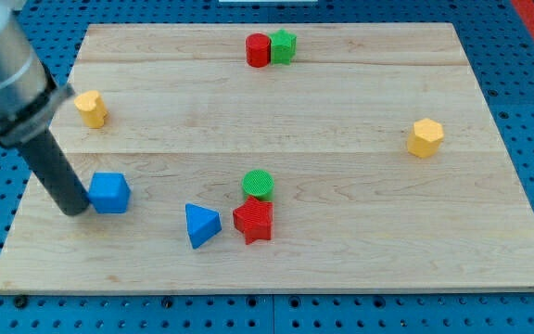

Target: Place the blue cube vertical to the blue triangle

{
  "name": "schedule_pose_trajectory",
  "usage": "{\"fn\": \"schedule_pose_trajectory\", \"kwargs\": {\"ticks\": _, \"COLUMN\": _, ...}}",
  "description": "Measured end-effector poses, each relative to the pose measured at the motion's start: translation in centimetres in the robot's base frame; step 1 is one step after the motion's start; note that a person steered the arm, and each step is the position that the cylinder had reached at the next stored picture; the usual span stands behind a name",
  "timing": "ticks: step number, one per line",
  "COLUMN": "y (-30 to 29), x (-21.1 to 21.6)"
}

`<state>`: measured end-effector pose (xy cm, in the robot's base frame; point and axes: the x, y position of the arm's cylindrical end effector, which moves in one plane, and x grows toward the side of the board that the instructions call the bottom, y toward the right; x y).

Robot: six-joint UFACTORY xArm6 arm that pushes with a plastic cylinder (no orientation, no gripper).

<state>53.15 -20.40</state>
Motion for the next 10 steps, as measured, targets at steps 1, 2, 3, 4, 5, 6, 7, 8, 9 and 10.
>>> {"fn": "schedule_pose_trajectory", "kwargs": {"ticks": 1, "y": 2.0, "x": -2.6}}
{"fn": "schedule_pose_trajectory", "kwargs": {"ticks": 2, "y": 7.5, "x": -1.2}}
{"fn": "schedule_pose_trajectory", "kwargs": {"ticks": 3, "y": 13.1, "x": -3.4}}
{"fn": "schedule_pose_trajectory", "kwargs": {"ticks": 4, "y": 15.0, "x": -10.0}}
{"fn": "schedule_pose_trajectory", "kwargs": {"ticks": 5, "y": 11.6, "x": -7.1}}
{"fn": "schedule_pose_trajectory", "kwargs": {"ticks": 6, "y": 5.1, "x": -7.4}}
{"fn": "schedule_pose_trajectory", "kwargs": {"ticks": 7, "y": 2.2, "x": -8.6}}
{"fn": "schedule_pose_trajectory", "kwargs": {"ticks": 8, "y": 8.1, "x": -8.7}}
{"fn": "schedule_pose_trajectory", "kwargs": {"ticks": 9, "y": 11.1, "x": -10.8}}
{"fn": "schedule_pose_trajectory", "kwargs": {"ticks": 10, "y": 13.7, "x": -9.5}}
